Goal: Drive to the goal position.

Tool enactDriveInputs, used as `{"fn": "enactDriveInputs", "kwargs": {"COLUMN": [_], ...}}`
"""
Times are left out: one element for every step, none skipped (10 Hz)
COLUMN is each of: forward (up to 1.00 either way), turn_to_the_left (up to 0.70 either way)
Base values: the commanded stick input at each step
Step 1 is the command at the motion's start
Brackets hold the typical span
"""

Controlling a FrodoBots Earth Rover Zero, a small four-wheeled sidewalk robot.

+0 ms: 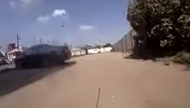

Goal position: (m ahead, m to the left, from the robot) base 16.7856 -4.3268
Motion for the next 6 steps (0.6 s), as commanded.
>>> {"fn": "enactDriveInputs", "kwargs": {"forward": [1.00, 1.00, 1.00, 1.00, 1.00, 1.00], "turn_to_the_left": [0.00, 0.00, 0.00, 0.00, 0.00, 0.00]}}
